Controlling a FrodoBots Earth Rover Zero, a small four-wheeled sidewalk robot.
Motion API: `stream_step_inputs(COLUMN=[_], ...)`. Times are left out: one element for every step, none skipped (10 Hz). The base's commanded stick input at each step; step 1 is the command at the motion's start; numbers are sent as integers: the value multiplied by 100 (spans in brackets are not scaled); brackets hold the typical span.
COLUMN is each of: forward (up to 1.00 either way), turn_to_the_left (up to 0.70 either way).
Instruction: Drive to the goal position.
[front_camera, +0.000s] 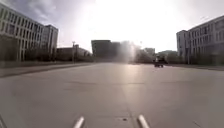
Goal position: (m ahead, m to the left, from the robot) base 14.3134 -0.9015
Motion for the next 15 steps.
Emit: stream_step_inputs(forward=[100, 100, 100, 100, 100, 100, 100, 100, 100, 100, 100, 100, 100, 100, 100], turn_to_the_left=[0, 0, 0, 0, 0, 0, 0, 0, 0, 0, 0, 0, 0, 0, 0])
